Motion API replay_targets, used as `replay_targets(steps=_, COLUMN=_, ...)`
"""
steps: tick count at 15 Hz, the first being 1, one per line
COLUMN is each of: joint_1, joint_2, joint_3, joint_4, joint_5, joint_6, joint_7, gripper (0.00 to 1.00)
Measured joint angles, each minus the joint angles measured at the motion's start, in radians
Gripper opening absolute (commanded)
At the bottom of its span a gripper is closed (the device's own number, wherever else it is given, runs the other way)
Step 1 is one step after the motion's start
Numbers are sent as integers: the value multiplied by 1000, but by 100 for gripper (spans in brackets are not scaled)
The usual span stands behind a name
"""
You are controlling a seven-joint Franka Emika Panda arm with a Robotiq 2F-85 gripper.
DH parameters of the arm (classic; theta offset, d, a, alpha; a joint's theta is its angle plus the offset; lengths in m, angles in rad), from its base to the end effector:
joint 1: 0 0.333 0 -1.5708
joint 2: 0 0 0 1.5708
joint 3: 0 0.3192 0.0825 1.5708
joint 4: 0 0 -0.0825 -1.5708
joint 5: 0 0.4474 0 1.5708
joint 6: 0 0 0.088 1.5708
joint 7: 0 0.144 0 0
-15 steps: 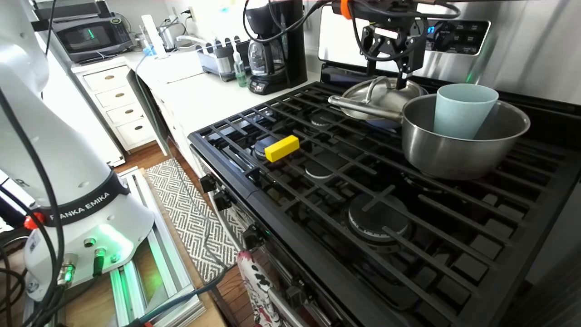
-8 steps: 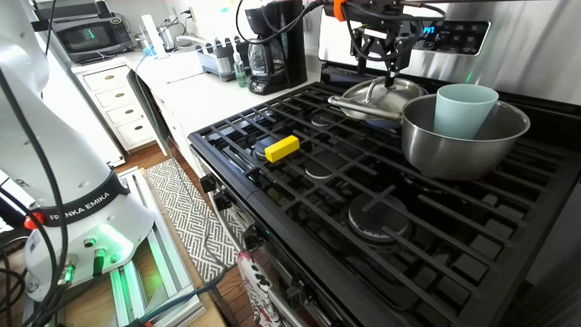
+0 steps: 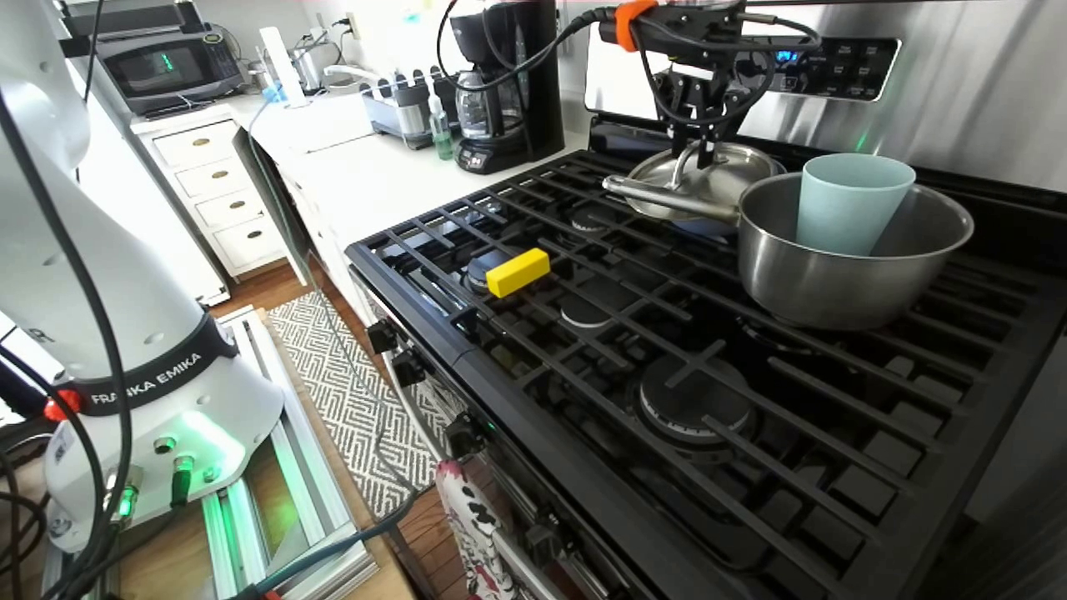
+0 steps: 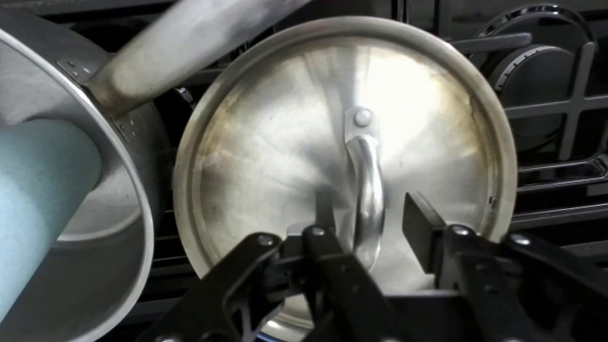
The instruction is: Pick up the silver pot lid and put it on the bottom right cooker on the hob of the stove
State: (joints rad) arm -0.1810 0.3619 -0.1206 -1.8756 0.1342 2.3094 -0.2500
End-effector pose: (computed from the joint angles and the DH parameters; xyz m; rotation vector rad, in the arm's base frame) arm 0.6626 -0.1974 0.2550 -3.0947 0.1998 -0.1386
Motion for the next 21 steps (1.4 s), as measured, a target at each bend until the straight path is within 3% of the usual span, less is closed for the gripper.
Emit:
replay_targets(steps=2, joint_1=0, joint_2=0, joint_3=0, joint_4=0, joint_5=0, joint_6=11, joint_7=-2, gripper=1)
replay_targets(steps=3, joint_1=0, joint_2=0, joint_3=0, joint_4=-1, joint_5=0, joint_6=15, joint_7=-3, gripper=0)
replay_targets(steps=8, joint_1=-2, joint_2=-23, joint_3=1, joint_4=-1, joint_5=2, joint_6=20, joint_7=-27, gripper=4)
replay_targets(steps=13, joint_1=-52, joint_2=-147, joint_3=-2, joint_4=3, joint_5=60, joint_6=-14, joint_7=-68, gripper=4)
replay_targets(steps=21, joint_1=-120, joint_2=-233, joint_3=-146, joint_4=-9, joint_5=-29, joint_6=-150, joint_7=70, gripper=4)
